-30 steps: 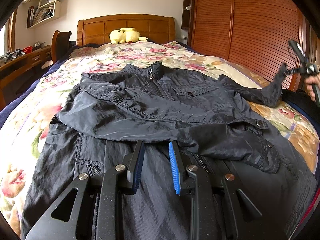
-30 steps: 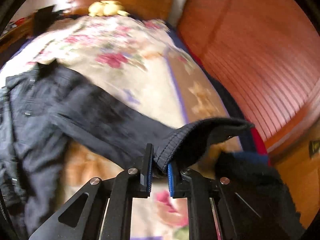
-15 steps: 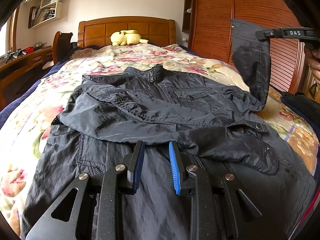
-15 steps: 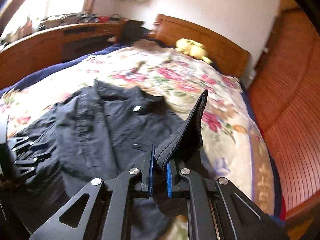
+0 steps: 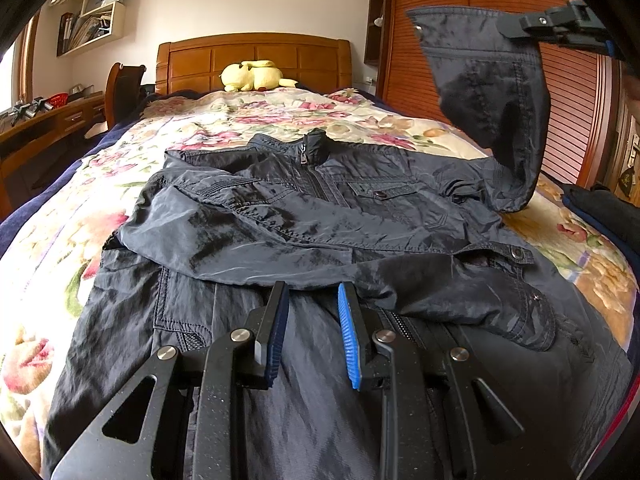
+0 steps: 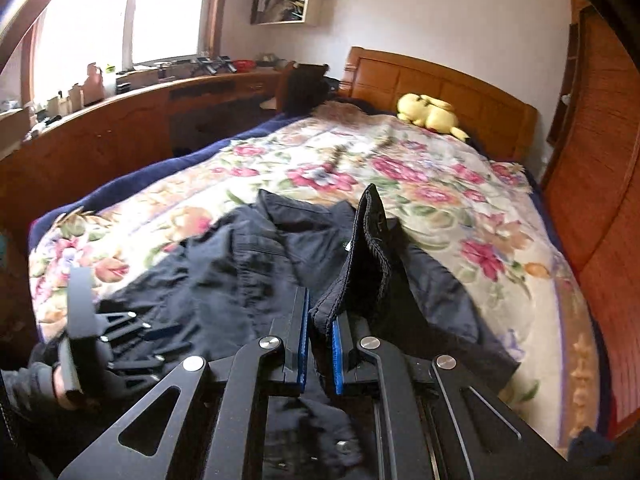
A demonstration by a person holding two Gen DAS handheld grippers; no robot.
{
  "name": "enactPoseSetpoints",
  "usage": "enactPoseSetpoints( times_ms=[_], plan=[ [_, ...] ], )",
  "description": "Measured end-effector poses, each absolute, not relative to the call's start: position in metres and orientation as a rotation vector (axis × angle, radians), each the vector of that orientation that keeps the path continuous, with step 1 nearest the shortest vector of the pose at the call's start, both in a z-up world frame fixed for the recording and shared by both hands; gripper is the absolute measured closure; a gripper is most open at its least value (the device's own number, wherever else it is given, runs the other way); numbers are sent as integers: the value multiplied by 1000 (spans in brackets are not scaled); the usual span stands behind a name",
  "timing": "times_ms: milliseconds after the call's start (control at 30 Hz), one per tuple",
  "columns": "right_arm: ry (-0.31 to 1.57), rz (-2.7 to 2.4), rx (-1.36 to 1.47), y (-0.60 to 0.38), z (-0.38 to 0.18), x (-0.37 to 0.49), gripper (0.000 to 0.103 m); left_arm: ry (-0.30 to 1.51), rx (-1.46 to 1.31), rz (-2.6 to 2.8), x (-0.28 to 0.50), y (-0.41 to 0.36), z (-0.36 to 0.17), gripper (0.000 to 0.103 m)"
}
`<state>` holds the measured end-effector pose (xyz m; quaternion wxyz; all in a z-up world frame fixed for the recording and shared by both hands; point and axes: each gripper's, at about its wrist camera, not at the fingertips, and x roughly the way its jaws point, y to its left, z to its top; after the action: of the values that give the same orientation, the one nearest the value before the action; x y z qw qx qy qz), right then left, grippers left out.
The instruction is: Fold large clothes
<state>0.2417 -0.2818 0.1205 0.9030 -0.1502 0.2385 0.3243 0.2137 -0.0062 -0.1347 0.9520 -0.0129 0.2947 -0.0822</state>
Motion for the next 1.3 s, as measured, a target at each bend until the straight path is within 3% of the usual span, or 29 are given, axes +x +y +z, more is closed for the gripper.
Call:
enactPoseSetpoints(
  times_ms=[300,400,500,533,1300],
  plan=[
    [494,770,-247,-271,117,248,93,593,-36,-159,211,-4,-135,77],
    [500,724,-261,-275,112,254,82,578,-55,-154,208,1,-133,77],
    [510,718,-246,-285,107,255,56,567,-80,-148,206,6,-131,77],
    [509,717,-248,-288,104,254,54,565,-86,-147,206,7,-131,77],
    [736,491,-183,-343,-71,288,54,594,-76,-139,211,6,-138,77]
  ],
)
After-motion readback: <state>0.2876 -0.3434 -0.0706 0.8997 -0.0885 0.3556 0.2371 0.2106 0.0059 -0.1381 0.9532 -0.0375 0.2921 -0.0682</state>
